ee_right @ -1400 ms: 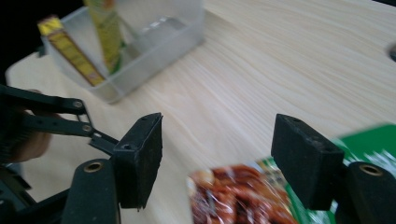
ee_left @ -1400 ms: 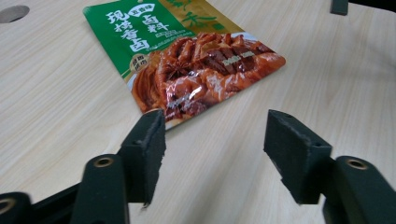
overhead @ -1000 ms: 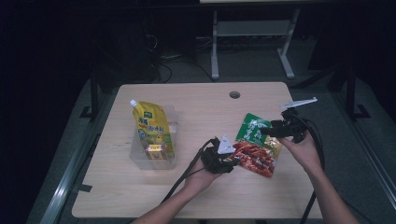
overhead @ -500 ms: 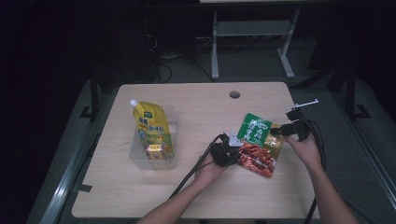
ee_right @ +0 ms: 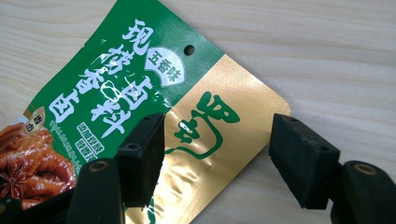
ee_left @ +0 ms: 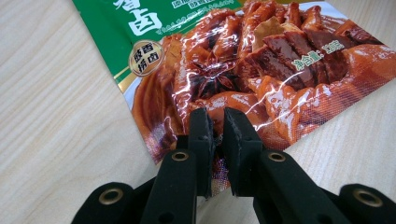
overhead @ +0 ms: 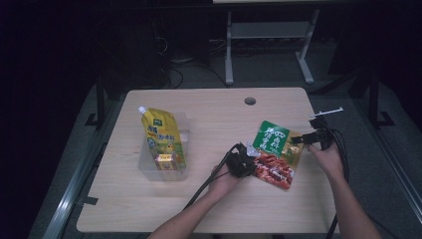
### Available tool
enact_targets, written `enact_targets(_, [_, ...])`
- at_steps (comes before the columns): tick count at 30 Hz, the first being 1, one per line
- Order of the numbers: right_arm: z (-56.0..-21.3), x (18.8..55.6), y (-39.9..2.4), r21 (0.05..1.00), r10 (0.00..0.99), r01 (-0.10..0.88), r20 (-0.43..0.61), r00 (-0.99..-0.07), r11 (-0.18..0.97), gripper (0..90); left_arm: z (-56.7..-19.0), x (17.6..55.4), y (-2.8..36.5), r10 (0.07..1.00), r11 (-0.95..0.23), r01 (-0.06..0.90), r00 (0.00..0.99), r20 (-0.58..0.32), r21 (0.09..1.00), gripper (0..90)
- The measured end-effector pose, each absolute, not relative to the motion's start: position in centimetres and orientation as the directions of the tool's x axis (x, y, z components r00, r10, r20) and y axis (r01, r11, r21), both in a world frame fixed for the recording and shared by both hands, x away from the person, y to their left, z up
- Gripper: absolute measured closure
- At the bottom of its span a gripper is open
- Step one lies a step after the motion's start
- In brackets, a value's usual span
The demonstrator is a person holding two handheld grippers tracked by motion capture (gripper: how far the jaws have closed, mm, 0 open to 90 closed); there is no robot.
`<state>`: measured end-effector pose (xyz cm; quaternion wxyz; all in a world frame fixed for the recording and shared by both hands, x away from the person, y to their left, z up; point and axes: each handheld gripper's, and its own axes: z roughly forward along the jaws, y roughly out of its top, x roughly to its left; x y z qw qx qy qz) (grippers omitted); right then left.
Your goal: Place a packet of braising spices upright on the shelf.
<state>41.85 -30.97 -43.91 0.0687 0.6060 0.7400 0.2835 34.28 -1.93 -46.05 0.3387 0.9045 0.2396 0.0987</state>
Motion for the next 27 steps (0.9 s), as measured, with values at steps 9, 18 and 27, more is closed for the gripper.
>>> enact_targets(9, [-44.6, 42.2, -31.4, 0.486, 0.949, 0.872, 0.243, -0.2, 0.06, 34.5, -46.1, 34.2, -2.1, 0.496, -0.669, 0.357, 0.868, 0.033, 0.652, 81.1])
enact_targets(18, [-45.4, 42.3, -31.9, 0.445, 0.93, 0.895, 0.325, -0.17, 0.008, 38.0, -46.1, 34.0, -2.3, 0.489, -0.682, 0.34, 0.87, 0.058, 0.647, 81.2])
enact_targets(27, [-45.3, 41.9, -32.0, 0.443, 0.894, 0.896, 0.4, -0.202, 0.004, 47.1, -46.0, 34.0, -2.4, 0.483, -0.693, 0.336, 0.873, 0.066, 0.638, 81.2])
